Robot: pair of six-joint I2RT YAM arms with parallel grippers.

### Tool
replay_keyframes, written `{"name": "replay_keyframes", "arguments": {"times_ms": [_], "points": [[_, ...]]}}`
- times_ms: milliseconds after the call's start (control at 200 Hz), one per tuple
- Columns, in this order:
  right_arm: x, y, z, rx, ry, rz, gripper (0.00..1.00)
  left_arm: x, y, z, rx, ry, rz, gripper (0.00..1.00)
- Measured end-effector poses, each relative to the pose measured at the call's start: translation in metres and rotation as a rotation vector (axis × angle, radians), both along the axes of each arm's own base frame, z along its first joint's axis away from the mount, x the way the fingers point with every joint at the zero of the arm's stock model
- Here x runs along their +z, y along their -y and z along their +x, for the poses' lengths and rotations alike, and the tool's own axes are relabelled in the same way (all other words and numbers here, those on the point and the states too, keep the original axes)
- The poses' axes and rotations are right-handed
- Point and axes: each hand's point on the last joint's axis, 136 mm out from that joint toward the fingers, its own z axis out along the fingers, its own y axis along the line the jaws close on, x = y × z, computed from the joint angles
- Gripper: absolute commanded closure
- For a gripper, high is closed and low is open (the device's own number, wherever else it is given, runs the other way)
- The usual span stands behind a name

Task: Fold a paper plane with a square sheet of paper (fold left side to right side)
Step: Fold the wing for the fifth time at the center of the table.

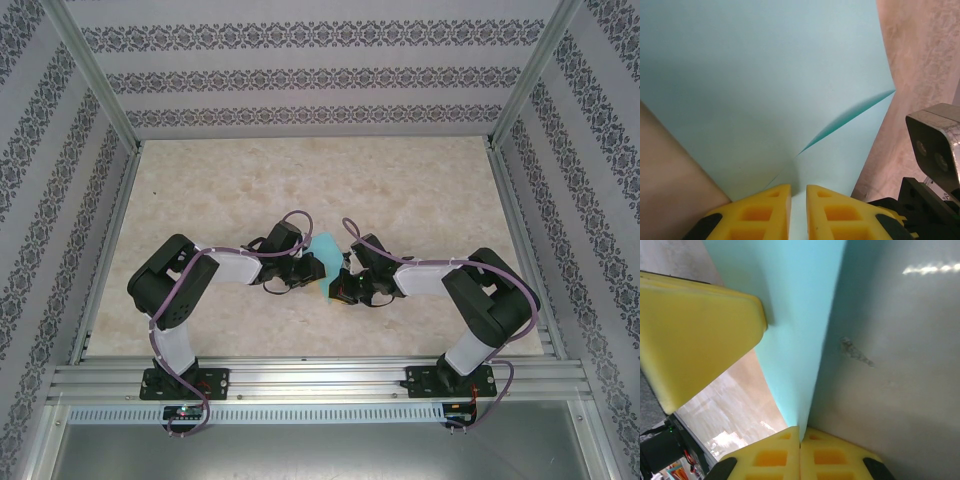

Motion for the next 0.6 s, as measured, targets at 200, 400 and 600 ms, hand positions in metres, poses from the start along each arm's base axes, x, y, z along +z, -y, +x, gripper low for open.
{"name": "replay_keyframes", "arguments": {"times_ms": [200, 400, 600], "points": [[0.0, 0.0, 0.0, 0.0, 0.0, 0.002, 0.89, 0.0, 0.0, 0.0, 0.0, 0.0, 0.0, 0.82], [0.008, 0.002, 0.003, 0.007, 0.022, 0.022, 0.67, 0.0, 0.0, 0.0, 0.0, 0.0, 0.001, 0.83], [0.027, 0.034, 0.038, -0.094, 0.076, 0.065, 0.67, -0.001, -0.001, 0.0, 0.002, 0.002, 0.001, 0.85]]}}
